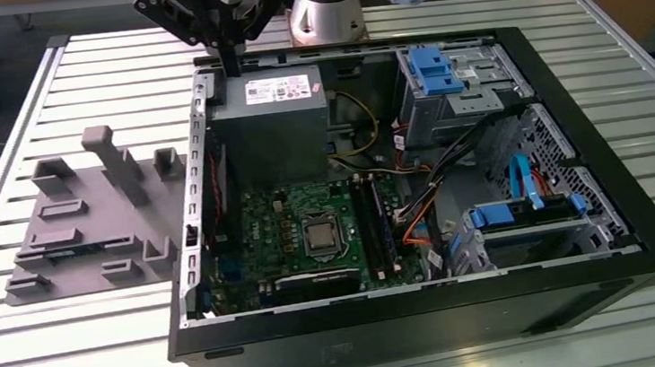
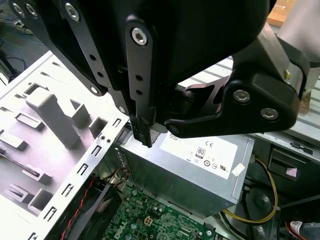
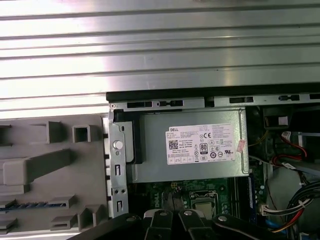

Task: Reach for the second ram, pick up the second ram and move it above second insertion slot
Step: 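Reach for the second ram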

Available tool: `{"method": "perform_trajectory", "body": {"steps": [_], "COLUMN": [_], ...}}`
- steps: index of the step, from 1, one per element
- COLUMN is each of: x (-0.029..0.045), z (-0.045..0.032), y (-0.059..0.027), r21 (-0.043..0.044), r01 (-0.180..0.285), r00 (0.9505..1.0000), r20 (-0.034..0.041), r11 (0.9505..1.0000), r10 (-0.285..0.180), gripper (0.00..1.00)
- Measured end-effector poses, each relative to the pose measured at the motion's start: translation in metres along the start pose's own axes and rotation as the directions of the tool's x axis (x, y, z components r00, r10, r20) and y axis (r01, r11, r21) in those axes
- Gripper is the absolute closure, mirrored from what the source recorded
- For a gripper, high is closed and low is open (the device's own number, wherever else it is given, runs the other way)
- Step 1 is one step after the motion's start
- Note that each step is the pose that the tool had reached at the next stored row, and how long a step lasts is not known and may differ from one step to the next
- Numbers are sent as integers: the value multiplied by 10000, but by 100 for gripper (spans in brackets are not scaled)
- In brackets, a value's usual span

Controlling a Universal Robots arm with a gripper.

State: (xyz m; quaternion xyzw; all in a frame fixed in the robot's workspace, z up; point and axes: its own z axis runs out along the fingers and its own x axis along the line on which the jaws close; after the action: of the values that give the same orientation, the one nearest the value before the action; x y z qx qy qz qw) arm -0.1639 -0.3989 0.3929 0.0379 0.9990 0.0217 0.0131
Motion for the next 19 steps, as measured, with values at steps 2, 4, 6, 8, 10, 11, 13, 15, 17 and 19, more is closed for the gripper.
{"method": "perform_trajectory", "body": {"steps": [2, 4, 6, 8, 10, 11, 13, 15, 17, 19], "x": [18, 31, 46, 62, 77, 85, 102, 118, 133, 147], "z": [0, 0, -1, -2, -2, -2, -2, -3, -3, -3], "y": [-1, -2, -3, -5, -6, -6, -8, -9, -10, -11], "r21": [0, -1, 0, 0, 0, 0, 0, 0, 0, 1], "r01": [-1, -1, 0, -1, -1, -1, 0, -1, 0, 0], "r00": [10000, 10000, 10000, 10000, 10000, 10000, 10000, 10000, 10000, 10000], "r20": [0, 0, 0, -1, 0, -1, 0, 0, 0, -1], "r11": [10000, 10000, 10000, 10000, 10000, 10000, 10000, 10000, 10000, 10000], "r10": [1, 1, 0, 1, 1, 1, 0, 1, 0, 0], "gripper": [89, 89, 89, 89, 89, 89, 89, 89, 89, 89]}}
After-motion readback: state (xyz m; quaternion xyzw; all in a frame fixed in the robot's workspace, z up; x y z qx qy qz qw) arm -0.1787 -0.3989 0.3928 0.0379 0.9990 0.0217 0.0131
